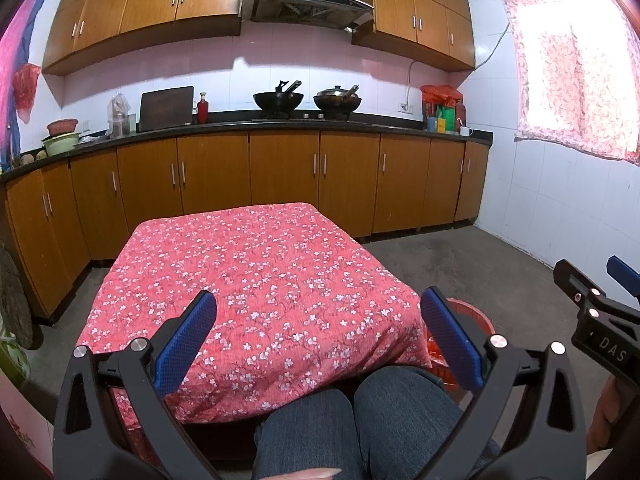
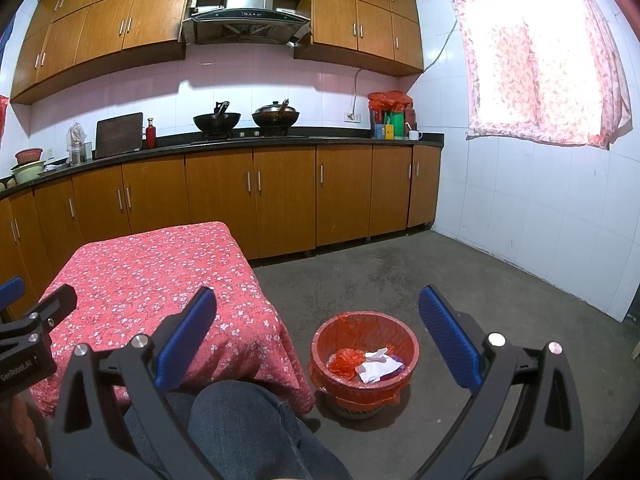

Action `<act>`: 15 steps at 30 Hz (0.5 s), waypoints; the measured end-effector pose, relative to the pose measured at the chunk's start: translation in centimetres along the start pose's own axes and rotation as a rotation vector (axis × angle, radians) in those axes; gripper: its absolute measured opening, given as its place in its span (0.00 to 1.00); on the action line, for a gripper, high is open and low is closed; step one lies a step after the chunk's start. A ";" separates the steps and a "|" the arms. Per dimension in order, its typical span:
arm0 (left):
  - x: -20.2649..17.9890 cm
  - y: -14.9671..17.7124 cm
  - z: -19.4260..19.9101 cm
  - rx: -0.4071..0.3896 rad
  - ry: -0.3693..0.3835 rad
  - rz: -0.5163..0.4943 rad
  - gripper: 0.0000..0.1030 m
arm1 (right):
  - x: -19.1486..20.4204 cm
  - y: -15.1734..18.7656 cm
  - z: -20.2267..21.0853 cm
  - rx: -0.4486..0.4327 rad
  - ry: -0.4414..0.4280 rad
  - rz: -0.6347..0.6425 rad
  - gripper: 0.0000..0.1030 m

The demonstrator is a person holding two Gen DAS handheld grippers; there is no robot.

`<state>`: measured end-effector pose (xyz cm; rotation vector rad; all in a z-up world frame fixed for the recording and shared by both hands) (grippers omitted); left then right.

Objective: Collect trash

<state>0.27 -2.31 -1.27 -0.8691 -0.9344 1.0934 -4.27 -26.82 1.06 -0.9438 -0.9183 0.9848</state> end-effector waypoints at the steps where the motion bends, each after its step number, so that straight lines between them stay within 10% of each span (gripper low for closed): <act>1: -0.1 0.0 0.0 0.001 0.000 0.001 0.98 | 0.0 0.0 0.0 0.000 0.000 0.000 0.96; 15: 0.0 0.1 0.0 0.005 0.000 0.006 0.98 | 0.0 -0.1 0.0 0.000 0.000 -0.001 0.96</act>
Point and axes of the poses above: each gripper's, at about its wrist camera, not at the fingertips, and z roughly against the way its jaws point, x to its left, y to its underside, the point moved 4 cm from there along -z, roughly the way its jaws point, and after that the axes turned 12 degrees about -z, right-handed, at the moved point
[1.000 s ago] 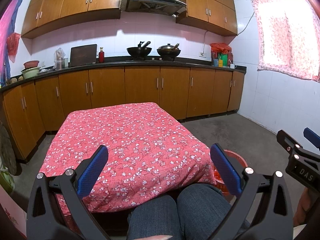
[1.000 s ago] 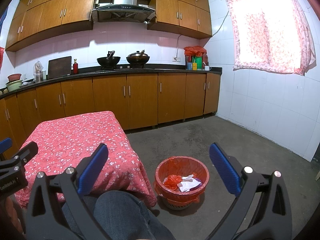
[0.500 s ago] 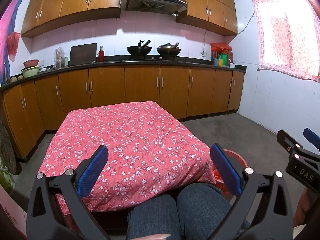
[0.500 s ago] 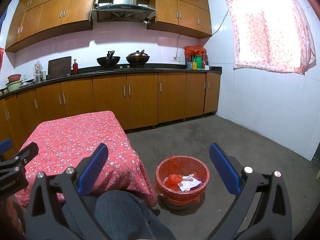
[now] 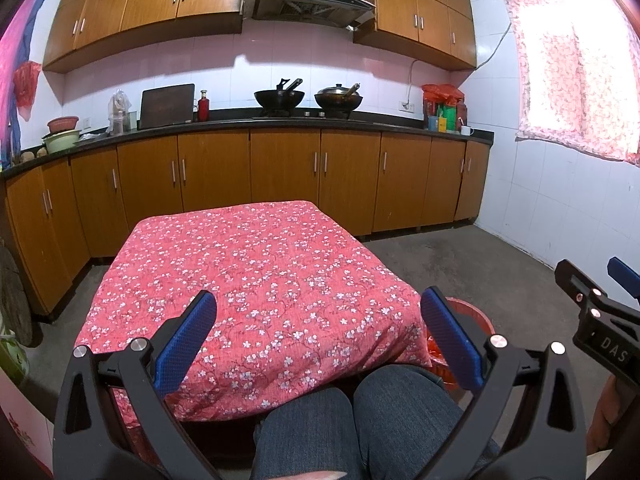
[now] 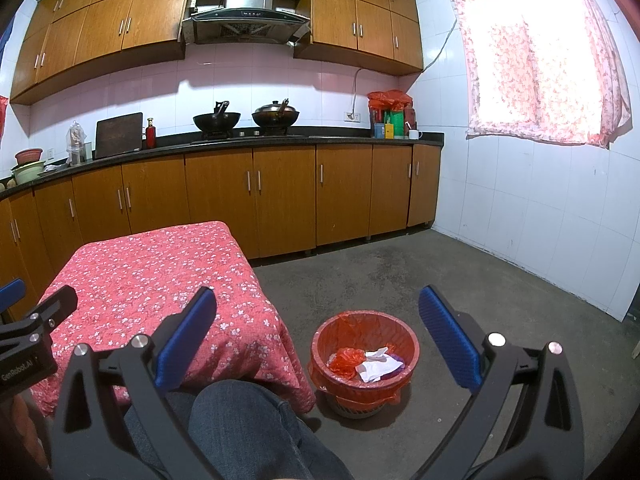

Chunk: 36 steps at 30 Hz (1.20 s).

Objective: Collect trash

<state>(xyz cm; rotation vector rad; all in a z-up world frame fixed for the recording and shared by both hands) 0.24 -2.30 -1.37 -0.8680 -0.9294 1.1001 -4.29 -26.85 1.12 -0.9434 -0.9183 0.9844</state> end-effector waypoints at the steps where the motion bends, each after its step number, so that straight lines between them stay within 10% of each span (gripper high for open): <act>1: -0.1 0.0 0.0 0.000 0.000 0.000 0.98 | 0.0 0.0 0.0 0.000 0.000 0.000 0.96; 36: -0.1 0.3 -0.1 0.007 -0.006 0.002 0.98 | 0.1 -0.1 0.1 0.001 0.000 -0.002 0.96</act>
Point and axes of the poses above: each gripper's, at about its wrist camera, not at the fingertips, and z roughly against the way its jaws point, x to its left, y to its underside, the point moved 4 cm from there along -z, roughly the way its jaws point, and after that the axes turned 12 degrees about -z, right-handed, at the moved point
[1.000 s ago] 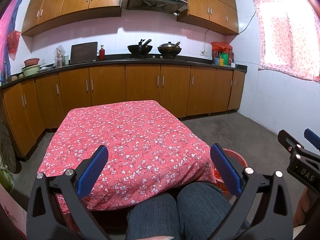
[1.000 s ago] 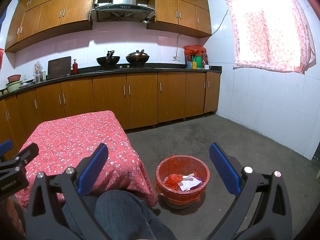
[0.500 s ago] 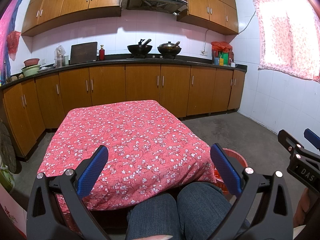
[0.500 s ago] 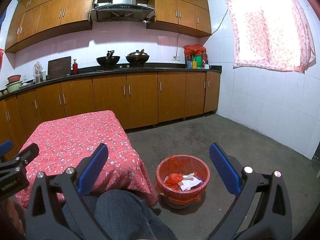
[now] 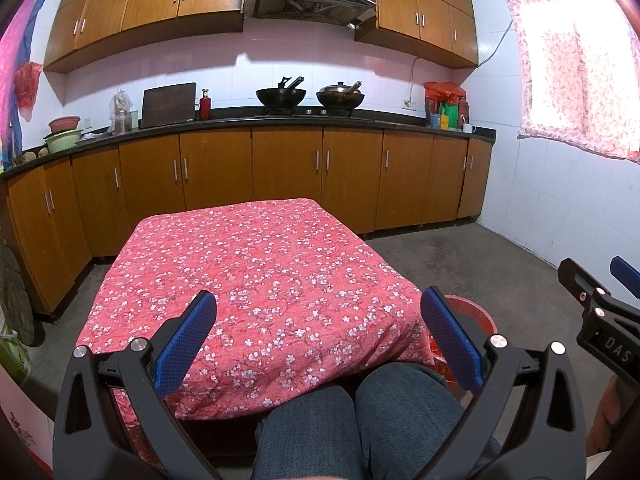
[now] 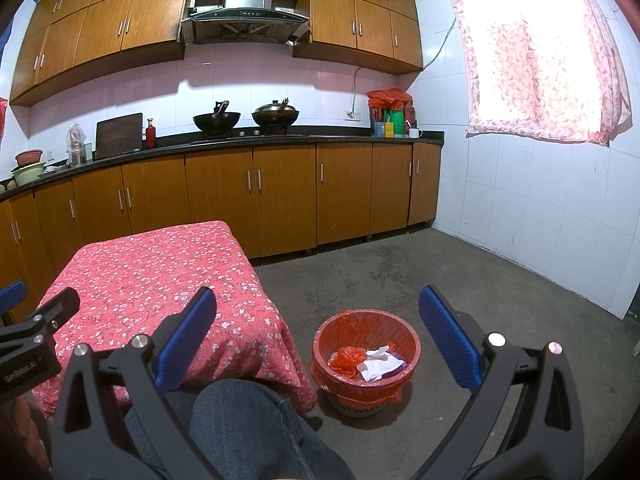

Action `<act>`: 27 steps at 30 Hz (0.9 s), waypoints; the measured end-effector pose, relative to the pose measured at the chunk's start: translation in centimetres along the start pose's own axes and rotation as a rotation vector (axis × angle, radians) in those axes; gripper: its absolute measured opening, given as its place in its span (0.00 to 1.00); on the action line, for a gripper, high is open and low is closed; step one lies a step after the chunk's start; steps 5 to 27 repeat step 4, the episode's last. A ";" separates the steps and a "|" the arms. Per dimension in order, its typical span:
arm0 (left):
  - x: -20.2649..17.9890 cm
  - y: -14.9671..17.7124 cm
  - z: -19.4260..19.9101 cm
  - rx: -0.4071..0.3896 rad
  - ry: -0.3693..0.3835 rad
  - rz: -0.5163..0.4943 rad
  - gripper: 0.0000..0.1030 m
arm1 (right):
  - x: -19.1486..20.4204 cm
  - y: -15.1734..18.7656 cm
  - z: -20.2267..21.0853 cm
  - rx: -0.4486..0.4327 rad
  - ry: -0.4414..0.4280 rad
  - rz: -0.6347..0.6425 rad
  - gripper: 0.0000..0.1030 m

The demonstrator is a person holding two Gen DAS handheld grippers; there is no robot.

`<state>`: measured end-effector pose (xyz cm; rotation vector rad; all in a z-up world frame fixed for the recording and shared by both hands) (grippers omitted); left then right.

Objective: Collect trash

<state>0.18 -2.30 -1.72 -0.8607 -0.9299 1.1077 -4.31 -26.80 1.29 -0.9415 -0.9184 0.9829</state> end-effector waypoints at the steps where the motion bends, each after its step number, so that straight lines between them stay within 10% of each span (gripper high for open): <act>1: 0.0 0.1 0.1 0.000 0.001 0.000 0.98 | 0.0 0.0 0.0 0.000 0.000 0.000 0.96; 27: -0.1 0.1 0.1 0.001 0.003 -0.001 0.98 | 0.0 0.0 0.0 0.000 0.000 0.000 0.96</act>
Point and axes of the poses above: each gripper's, at about its wrist camera, not at the fingertips, and z roughly against the way its jaws point, x to its left, y to its underside, the point moved 4 cm from there along -z, roughly the way its jaws point, and after that the axes turned 12 degrees about -z, right-handed, at the moved point
